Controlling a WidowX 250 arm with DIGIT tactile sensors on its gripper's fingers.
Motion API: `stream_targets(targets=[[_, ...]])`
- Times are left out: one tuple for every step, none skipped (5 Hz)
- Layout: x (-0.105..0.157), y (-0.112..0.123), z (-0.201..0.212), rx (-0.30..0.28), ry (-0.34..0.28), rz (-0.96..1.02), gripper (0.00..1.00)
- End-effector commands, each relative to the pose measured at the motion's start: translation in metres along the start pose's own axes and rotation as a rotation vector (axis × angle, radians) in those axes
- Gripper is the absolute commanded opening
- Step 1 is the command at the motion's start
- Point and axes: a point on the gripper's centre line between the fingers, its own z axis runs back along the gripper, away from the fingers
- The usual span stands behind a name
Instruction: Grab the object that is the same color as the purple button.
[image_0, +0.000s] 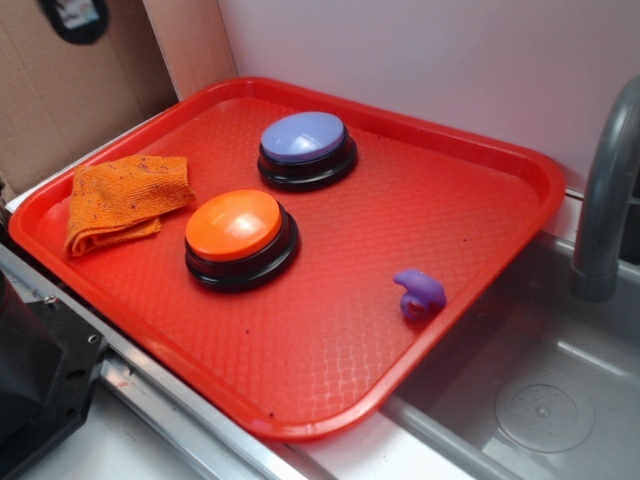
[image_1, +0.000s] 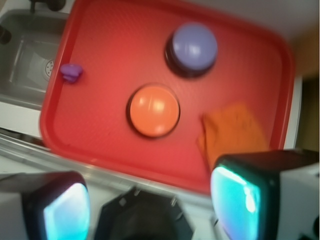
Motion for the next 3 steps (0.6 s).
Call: stream_targets(targets=[[0.051, -0.023, -0.040, 0.076, -0.209, -0.340, 1.00], [0.074, -0.040, -0.069, 0.052, -0.273, -0.548, 1.00], [0.090, -0.058, -0.097, 0.044, -0.255, -0.679, 1.00]])
